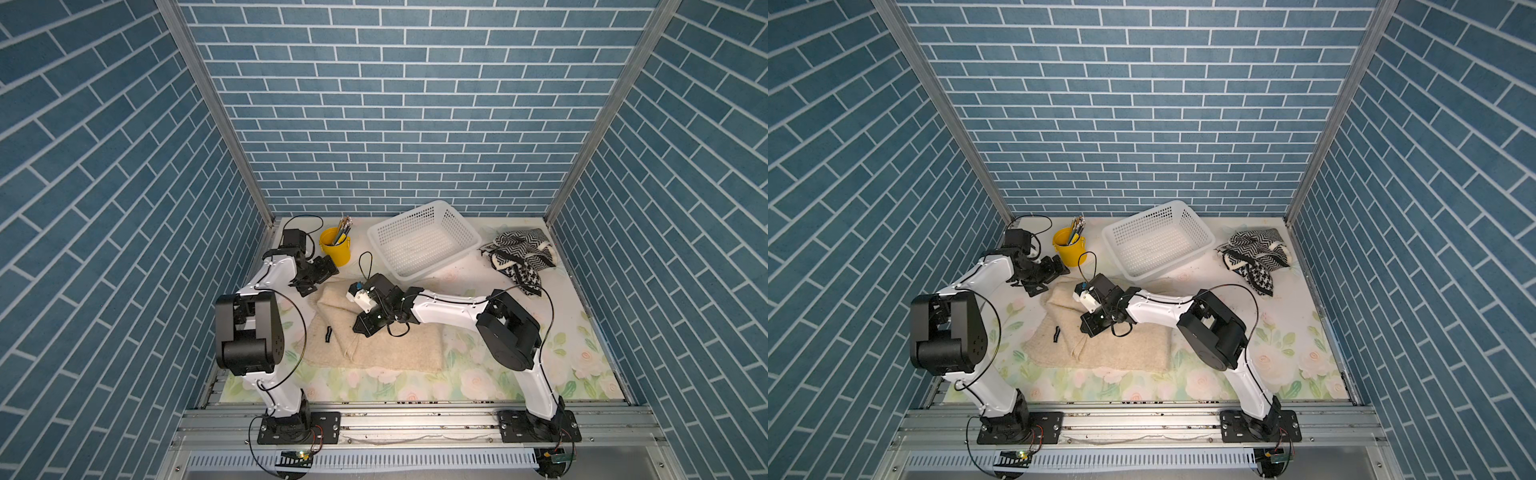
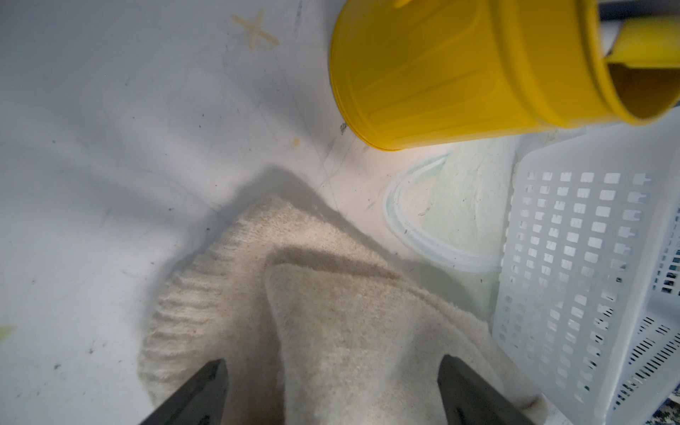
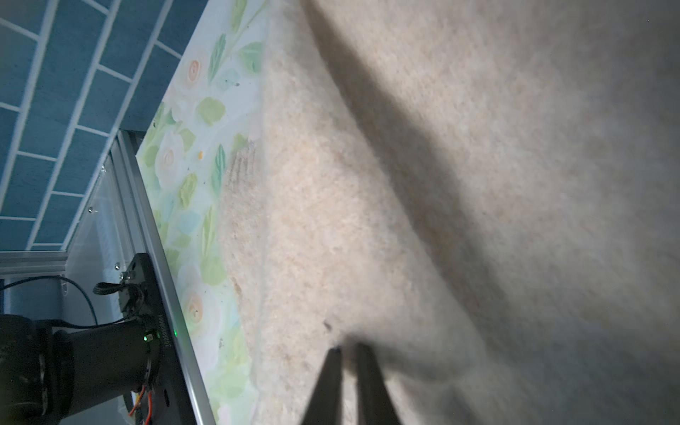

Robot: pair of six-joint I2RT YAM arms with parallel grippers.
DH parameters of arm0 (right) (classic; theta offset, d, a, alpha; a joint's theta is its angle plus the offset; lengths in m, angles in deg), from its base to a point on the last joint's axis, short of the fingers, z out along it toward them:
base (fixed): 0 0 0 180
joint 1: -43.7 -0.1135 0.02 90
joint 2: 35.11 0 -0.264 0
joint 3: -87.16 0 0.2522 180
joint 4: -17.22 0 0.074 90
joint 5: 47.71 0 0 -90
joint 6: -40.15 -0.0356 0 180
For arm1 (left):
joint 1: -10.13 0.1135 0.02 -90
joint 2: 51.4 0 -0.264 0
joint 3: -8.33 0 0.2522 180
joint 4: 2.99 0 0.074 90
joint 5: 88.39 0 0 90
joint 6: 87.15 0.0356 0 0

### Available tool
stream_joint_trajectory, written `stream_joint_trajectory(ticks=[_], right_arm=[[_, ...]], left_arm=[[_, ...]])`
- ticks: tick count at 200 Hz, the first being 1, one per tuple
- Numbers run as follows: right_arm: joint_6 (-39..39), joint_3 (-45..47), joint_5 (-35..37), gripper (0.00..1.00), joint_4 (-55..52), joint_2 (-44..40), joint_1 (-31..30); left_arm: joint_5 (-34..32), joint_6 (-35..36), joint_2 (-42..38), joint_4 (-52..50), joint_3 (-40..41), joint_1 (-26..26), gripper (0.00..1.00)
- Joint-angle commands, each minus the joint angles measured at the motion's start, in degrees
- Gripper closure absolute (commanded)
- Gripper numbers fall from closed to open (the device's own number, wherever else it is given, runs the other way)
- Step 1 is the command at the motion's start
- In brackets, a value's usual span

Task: Roll up the scarf and place it into the basket
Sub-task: Fold the scarf at the center of the board.

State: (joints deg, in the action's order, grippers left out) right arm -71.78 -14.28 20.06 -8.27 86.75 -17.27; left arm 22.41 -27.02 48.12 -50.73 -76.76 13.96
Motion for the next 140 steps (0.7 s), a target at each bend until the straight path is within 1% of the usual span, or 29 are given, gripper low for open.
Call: stream_joint_trajectory(ticks=[1, 18, 41, 66, 80, 84, 103, 110, 122, 140], right_arm=[[4.6, -1.1, 3.4, 0.32, -1.5, -2.4, 0.0], [5.8, -2.6, 3.4, 0.28, -2.6, -0.9, 0.2], [6.3, -4.5, 2.2, 0.28, -2.6, 1.9, 0.7], [6.6, -6.8, 1.2, 0.35, -2.4, 3.5, 0.8], [6.6, -8.0, 1.2, 0.42, -2.2, 3.5, 0.9], [6.8, -8.5, 1.2, 0.46, -2.4, 5.2, 0.9], [7.2, -11.7, 1.1, 0.64, -3.6, 7.5, 0.9], [7.3, -13.2, 1.0, 0.76, -4.6, 8.5, 0.9], [6.9, -14.0, 1.0, 1.0, -4.8, 8.9, 0.9], [6.3, -11.2, 2.2, 1.0, -3.3, 5.8, 0.6]], left_arm=[[-0.5, 1.0, -2.0, -1.2, 0.2, 0.3, 0.03], [-0.7, 1.2, -2.5, -1.3, 0.4, 0.4, 0.02], [-0.7, 1.3, -2.7, -1.2, 1.1, 0.6, 0.02], [-0.7, 1.3, -2.5, -1.2, 1.2, 0.7, 0.02], [-0.8, 1.4, -2.6, -1.2, 1.2, 0.7, 0.02], [-0.8, 1.3, -2.6, -1.2, 1.2, 0.7, 0.02], [-0.5, 1.1, -2.5, -1.0, 1.4, 0.8, 0.02], [-0.4, 1.1, -2.6, -0.9, 1.5, 0.8, 0.02], [-0.5, 1.2, -2.7, -1.0, 1.6, 0.7, 0.02], [-0.7, 1.6, -3.0, -1.2, 1.8, 0.9, 0.02]])
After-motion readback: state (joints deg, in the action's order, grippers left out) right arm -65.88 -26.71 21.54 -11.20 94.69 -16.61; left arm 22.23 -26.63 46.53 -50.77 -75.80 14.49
